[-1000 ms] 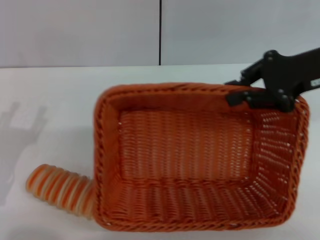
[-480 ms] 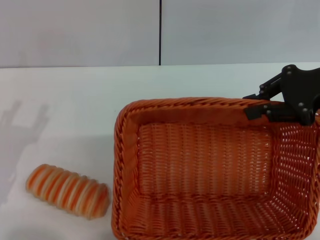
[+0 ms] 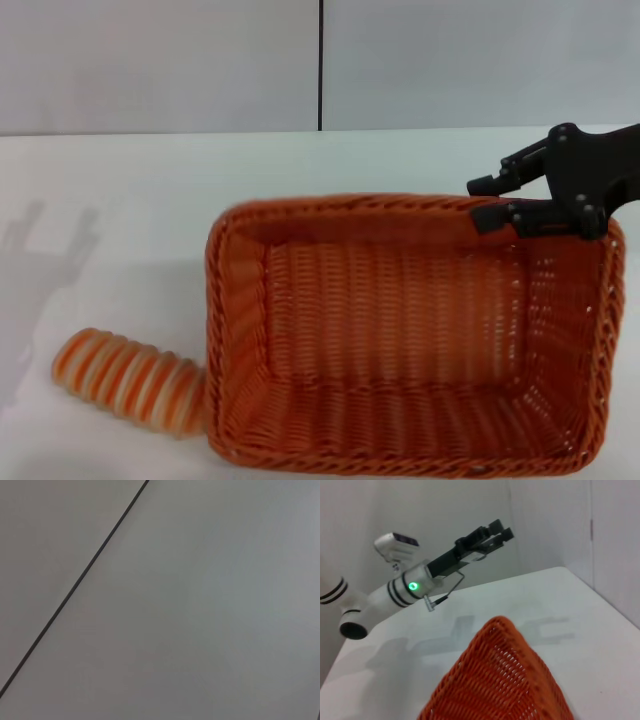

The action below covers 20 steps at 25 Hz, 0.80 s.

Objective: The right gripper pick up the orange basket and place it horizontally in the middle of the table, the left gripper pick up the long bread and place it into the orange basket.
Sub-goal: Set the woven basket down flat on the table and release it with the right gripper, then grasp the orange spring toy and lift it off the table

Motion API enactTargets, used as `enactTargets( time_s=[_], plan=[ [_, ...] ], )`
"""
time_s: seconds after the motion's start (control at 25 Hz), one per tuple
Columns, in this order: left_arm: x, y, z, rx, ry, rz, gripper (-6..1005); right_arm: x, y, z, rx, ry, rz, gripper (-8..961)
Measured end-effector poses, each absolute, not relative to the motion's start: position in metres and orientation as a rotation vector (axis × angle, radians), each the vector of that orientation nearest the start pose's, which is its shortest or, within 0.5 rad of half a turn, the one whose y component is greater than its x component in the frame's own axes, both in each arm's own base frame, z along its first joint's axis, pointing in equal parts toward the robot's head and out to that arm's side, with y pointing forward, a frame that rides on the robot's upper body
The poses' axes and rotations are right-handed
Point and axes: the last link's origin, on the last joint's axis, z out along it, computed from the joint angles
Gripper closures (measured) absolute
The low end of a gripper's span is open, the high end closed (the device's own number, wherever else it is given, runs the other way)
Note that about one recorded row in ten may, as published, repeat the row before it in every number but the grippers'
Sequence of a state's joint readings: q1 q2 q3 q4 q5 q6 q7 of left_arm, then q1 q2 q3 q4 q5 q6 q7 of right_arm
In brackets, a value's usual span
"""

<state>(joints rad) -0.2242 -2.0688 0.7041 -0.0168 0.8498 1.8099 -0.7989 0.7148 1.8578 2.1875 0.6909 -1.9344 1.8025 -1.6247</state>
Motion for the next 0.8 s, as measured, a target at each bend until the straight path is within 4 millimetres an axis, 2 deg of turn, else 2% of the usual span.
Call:
enactTargets(
  time_s=[0.16,0.4,0.52,0.56,0.6,0.72,0.76,0.8],
  plan=[
    [-0.339,0.222,0.034,-1.457,-0.678,-1.382,171,0.205,0.361,0.059,-3.11,0.329,0.478,758],
    [-0.337,0.226,0.035,-1.463,-0.669,-1.386,171,0.209,0.364,0.068,-3.027,0.33,0.533,507],
    [-0.337,0.228,0.035,-1.467,-0.67,-1.384,171,0.214,0.366,0.083,-2.904,0.306,0.629,391],
    [-0.337,0.23,0.034,-1.468,-0.673,-1.382,171,0.218,0.365,0.096,-2.803,0.273,0.711,353],
    [-0.337,0.23,0.034,-1.468,-0.673,-1.382,171,0.218,0.365,0.096,-2.803,0.273,0.711,347],
    [-0.337,0.231,0.034,-1.47,-0.674,-1.38,171,0.224,0.359,0.109,-2.674,0.231,0.845,328],
    [-0.336,0.231,0.034,-1.471,-0.672,-1.38,171,0.234,0.351,0.115,-2.582,0.233,0.935,322],
    [-0.336,0.232,0.035,-1.472,-0.671,-1.38,171,0.234,0.351,0.115,-2.582,0.233,0.935,322]
  ],
)
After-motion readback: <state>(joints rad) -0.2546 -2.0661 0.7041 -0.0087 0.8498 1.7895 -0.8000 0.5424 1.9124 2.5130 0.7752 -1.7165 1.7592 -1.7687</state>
